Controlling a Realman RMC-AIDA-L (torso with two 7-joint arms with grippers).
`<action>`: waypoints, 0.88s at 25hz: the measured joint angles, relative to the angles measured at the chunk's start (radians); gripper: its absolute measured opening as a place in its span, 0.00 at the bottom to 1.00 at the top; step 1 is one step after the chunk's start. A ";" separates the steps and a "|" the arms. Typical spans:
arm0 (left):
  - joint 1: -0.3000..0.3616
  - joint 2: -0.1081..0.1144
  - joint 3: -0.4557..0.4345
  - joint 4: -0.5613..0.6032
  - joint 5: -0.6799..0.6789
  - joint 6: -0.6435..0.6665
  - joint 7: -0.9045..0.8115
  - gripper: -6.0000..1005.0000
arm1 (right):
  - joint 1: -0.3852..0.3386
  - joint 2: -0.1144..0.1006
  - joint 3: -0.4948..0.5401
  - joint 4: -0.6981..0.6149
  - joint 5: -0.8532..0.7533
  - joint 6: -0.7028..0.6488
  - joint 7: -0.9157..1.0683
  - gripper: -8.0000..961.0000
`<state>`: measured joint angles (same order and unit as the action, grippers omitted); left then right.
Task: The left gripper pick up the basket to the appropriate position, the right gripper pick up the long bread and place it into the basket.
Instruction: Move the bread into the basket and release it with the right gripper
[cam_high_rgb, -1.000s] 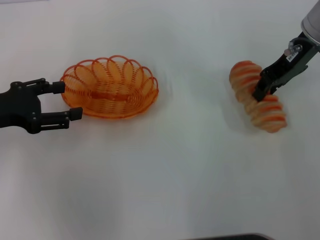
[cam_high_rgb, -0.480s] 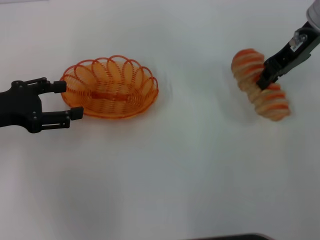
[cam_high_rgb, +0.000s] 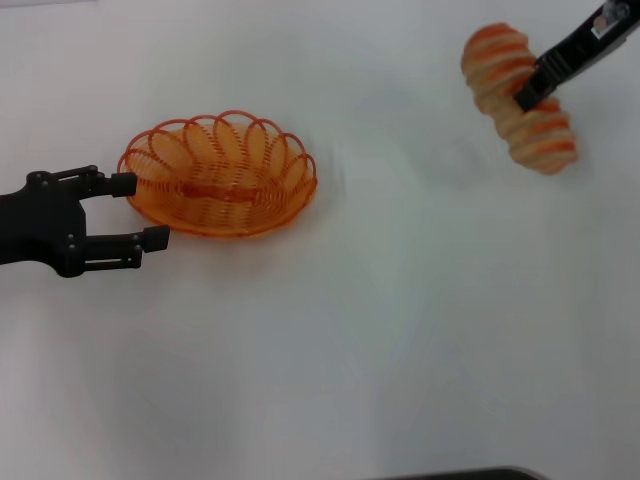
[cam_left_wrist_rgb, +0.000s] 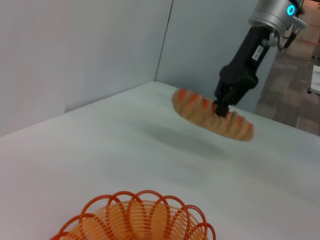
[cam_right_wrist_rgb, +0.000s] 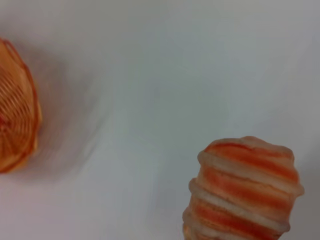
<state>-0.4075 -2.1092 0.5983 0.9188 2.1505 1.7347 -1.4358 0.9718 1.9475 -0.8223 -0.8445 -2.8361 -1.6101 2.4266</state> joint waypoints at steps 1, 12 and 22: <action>0.001 0.000 0.000 0.000 0.000 0.001 0.000 0.84 | 0.001 -0.001 0.004 0.000 0.014 0.008 -0.016 0.20; 0.001 -0.004 0.013 -0.002 0.016 0.010 0.000 0.84 | -0.006 -0.016 0.008 -0.010 0.318 0.129 -0.298 0.20; 0.003 -0.005 0.024 -0.002 0.034 0.013 0.000 0.84 | 0.047 0.004 -0.041 0.011 0.503 0.125 -0.542 0.18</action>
<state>-0.4044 -2.1139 0.6222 0.9172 2.1841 1.7473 -1.4357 1.0186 1.9516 -0.8637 -0.8335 -2.3332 -1.4847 1.8851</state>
